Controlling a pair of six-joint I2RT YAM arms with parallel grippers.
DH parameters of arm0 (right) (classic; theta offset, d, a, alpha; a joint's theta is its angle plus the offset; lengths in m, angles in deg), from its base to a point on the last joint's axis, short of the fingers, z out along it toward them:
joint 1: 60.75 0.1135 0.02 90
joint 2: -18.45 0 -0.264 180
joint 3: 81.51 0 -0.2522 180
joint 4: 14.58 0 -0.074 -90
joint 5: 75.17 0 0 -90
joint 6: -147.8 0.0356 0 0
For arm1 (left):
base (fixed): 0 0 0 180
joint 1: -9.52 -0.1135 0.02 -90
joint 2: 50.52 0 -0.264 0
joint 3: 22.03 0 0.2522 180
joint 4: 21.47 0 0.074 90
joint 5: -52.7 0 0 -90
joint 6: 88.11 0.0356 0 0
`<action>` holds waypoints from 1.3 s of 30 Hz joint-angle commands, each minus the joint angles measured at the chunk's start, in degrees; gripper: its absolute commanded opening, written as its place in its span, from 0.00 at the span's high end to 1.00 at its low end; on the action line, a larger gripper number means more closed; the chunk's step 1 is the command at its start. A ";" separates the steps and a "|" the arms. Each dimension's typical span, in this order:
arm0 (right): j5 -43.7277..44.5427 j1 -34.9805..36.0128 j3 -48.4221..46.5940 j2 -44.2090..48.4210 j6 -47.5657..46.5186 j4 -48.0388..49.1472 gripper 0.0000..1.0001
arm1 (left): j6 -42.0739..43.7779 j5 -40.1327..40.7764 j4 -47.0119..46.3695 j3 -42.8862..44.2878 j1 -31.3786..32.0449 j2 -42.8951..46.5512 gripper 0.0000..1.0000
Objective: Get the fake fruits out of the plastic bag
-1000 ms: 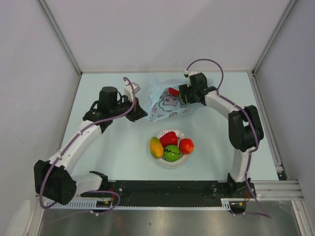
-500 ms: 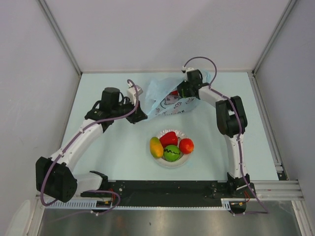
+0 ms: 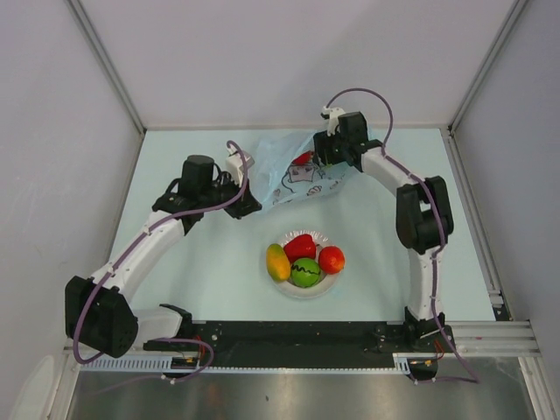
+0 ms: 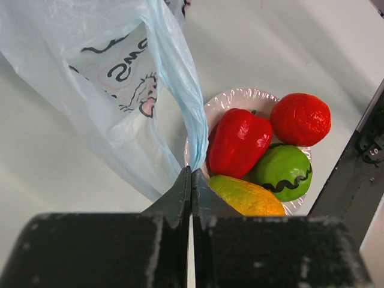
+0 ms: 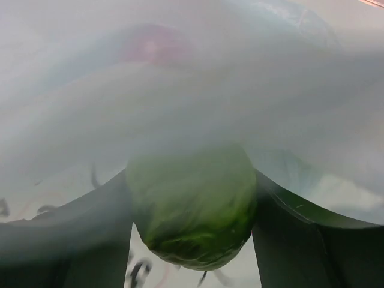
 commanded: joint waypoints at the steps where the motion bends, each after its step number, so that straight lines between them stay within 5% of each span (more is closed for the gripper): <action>1: -6.42 0.68 8.03 14.41 1.24 -1.07 0.90 | -1.04 0.82 -4.29 2.21 0.21 0.51 1.00; 7: -13.62 3.05 20.34 24.28 -0.50 -4.23 0.91 | -5.60 0.47 -6.40 2.29 0.29 1.21 1.00; 19: -14.78 21.77 39.23 47.05 -14.75 -14.60 0.88 | -10.44 0.38 -10.35 -0.61 0.21 6.13 1.00; 26: -13.02 14.94 43.91 50.48 -11.32 -13.47 0.87 | -10.88 0.03 -11.41 -0.96 0.21 7.54 1.00; 31: -13.63 8.34 43.91 48.03 -11.06 -10.92 0.77 | -10.18 0.73 -10.97 -2.01 0.21 9.03 1.00; 39: -18.73 7.89 43.91 43.02 -9.30 -9.77 0.73 | -8.51 1.43 -8.69 -2.98 -1.20 11.58 1.00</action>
